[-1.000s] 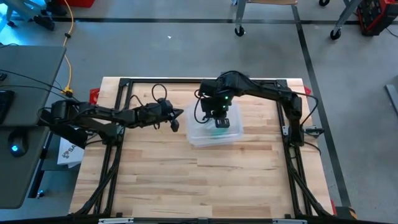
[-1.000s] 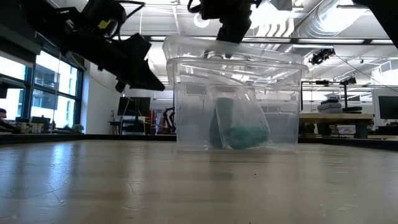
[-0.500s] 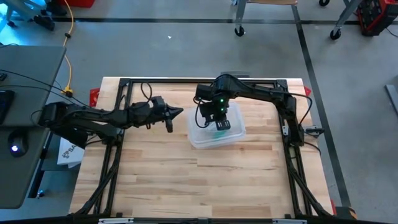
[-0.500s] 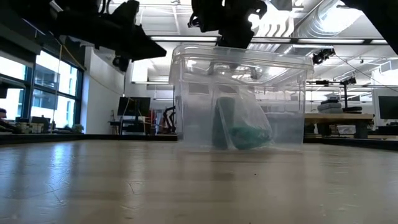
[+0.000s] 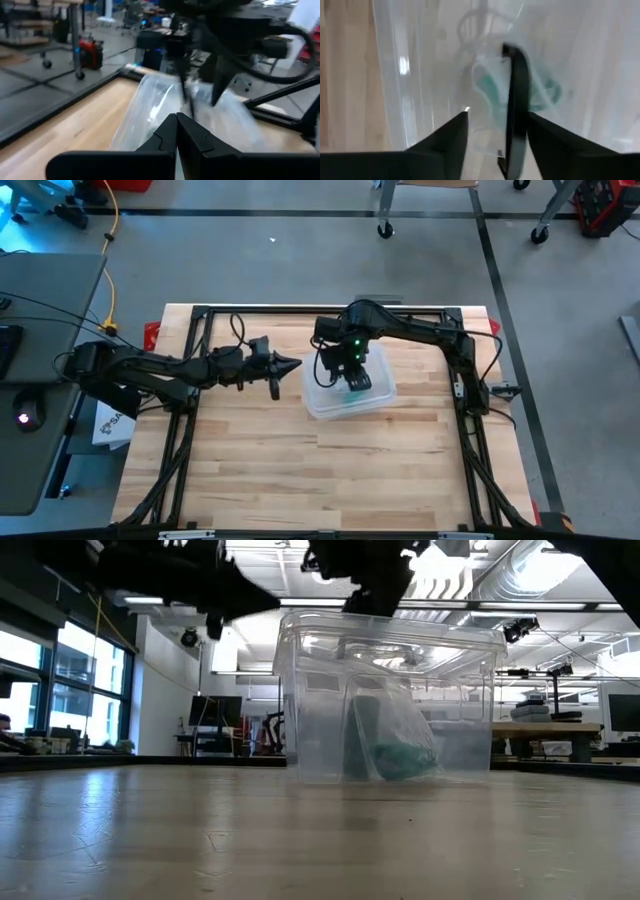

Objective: Roll bandage
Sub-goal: Close the transparent bin

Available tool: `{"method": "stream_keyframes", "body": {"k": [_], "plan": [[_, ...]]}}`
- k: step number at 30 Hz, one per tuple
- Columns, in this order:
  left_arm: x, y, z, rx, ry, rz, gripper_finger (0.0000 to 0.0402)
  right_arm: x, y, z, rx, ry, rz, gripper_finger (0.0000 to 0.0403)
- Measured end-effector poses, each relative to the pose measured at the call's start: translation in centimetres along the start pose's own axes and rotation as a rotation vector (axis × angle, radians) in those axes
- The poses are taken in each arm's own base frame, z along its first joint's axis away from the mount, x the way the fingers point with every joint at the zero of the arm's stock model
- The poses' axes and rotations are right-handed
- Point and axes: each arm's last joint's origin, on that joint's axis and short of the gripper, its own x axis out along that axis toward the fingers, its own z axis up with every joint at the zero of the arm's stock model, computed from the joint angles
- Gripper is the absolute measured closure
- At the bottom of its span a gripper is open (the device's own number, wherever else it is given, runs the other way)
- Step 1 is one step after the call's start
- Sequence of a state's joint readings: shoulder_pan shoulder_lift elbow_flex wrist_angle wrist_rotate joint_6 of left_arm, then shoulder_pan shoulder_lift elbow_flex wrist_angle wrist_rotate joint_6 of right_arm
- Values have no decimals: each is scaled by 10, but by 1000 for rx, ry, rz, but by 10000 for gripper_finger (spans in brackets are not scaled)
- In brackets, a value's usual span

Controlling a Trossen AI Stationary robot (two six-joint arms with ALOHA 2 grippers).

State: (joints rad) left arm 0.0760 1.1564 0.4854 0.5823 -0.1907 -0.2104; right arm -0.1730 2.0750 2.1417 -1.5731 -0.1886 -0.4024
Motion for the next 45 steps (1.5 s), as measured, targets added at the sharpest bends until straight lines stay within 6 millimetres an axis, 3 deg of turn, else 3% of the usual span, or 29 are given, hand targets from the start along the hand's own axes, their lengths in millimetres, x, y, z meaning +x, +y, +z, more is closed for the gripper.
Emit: {"method": "stream_keyframes", "body": {"k": [4, 8, 12, 18, 21, 29, 33, 36, 43, 45], "plan": [[4, -11, 17, 45, -13, -58, 401, -25, 5, -1, 8, -81, -33, 193], [16, -20, 31, 68, 33, -125, 401, -63, 21, -18, -2, -185, -68, 194], [39, -26, 25, 96, 147, -183, 401, -79, 36, -41, 50, -251, -87, 206], [64, -39, 1, 106, 369, -497, 401, -49, 58, -78, 169, -314, -108, 234], [70, -41, -7, 145, 419, -508, 401, -26, 66, -93, 210, -371, -101, 247], [71, -51, 27, 211, 290, -532, 401, 22, 71, -122, 327, -379, -111, 280], [72, -50, 31, 207, 271, -490, 401, 47, 72, -127, 300, -364, -10, 319], [72, -49, 32, 199, 271, -456, 401, 46, 75, -128, 267, -370, -42, 351], [72, -50, 29, 122, 312, -437, 401, 6, 91, -119, 174, -563, -149, 396], [72, -52, 22, 116, 362, -435, 401, 12, 96, -120, 160, -557, -139, 401]]}}
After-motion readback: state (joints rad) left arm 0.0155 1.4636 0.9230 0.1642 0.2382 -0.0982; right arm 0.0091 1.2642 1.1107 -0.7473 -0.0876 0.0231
